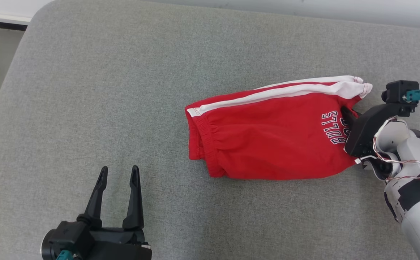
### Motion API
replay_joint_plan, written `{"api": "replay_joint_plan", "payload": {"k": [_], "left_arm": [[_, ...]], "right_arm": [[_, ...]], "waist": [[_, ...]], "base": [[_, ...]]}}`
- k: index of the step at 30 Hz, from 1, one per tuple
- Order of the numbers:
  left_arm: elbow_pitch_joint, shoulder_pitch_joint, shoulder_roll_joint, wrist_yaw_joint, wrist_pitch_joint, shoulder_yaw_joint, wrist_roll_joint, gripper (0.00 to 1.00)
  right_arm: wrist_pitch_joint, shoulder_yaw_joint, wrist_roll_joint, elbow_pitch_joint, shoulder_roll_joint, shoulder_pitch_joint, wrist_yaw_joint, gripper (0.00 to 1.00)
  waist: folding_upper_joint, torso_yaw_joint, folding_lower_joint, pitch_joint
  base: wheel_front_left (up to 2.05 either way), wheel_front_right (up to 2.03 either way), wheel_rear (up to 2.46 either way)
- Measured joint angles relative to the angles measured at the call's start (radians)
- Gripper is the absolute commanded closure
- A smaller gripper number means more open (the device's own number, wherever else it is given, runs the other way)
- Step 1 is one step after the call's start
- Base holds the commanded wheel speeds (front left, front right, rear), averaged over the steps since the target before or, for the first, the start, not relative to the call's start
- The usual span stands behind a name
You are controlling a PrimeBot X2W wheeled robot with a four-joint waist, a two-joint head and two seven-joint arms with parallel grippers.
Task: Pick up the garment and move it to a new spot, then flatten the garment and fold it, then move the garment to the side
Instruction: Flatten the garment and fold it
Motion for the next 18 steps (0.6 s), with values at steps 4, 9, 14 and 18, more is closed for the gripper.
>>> {"api": "replay_joint_plan", "payload": {"k": [4, 9, 14, 18], "left_arm": [[0.005, 0.002, 0.000, 0.001, 0.000, 0.001, -0.001, 0.00], [0.008, 0.013, 0.000, 0.000, 0.000, 0.008, -0.001, 0.00], [0.011, 0.027, 0.000, 0.000, 0.000, 0.010, -0.001, 0.00], [0.016, 0.033, -0.001, 0.000, 0.000, 0.011, -0.001, 0.00]], "right_arm": [[-0.041, -0.023, 0.000, 0.005, -0.013, 0.021, 0.001, 1.00], [-0.078, -0.067, -0.012, 0.000, -0.066, 0.063, 0.000, 1.00], [-0.105, -0.125, -0.041, -0.037, -0.101, 0.105, 0.000, 1.00], [-0.107, -0.180, -0.088, -0.064, -0.128, 0.141, 0.000, 1.00]], "waist": [[0.0001, -0.007, 0.0001, -0.019], [0.0001, -0.024, 0.0001, -0.052], [0.0001, -0.046, 0.0001, -0.088], [0.0001, -0.065, 0.0001, -0.115]], "base": [[0.00, 0.00, 0.00], [0.00, 0.00, 0.00], [0.00, 0.00, 0.00], [0.00, 0.00, 0.00]]}}
